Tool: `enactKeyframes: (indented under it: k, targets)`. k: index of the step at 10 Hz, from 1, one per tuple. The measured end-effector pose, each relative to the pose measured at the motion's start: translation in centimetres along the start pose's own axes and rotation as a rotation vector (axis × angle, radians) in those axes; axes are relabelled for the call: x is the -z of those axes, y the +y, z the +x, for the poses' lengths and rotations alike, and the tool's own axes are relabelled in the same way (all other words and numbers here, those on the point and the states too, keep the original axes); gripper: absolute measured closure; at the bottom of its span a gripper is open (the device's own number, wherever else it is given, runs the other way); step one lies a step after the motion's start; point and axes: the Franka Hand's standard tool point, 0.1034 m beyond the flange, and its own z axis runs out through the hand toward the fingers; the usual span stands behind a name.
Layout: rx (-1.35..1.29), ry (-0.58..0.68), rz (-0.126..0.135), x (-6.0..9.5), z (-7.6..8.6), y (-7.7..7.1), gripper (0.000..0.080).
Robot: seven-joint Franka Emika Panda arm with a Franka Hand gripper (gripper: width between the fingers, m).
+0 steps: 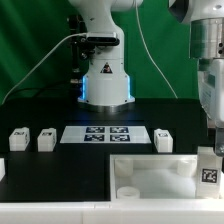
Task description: Assemble one leg
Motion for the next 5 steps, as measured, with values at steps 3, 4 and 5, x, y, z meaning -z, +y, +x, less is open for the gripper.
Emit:
enactKeyframes:
  k: [3, 4, 5]
  targets:
    - [0.003, 0.001, -0.001, -0.12, 0.04, 0.05, 0.015]
    - [0.004, 0.002, -0.002, -0.16, 0.05, 0.07, 0.015]
    - [0.004, 0.002, -0.003, -0.2, 0.06, 0.09, 0.015]
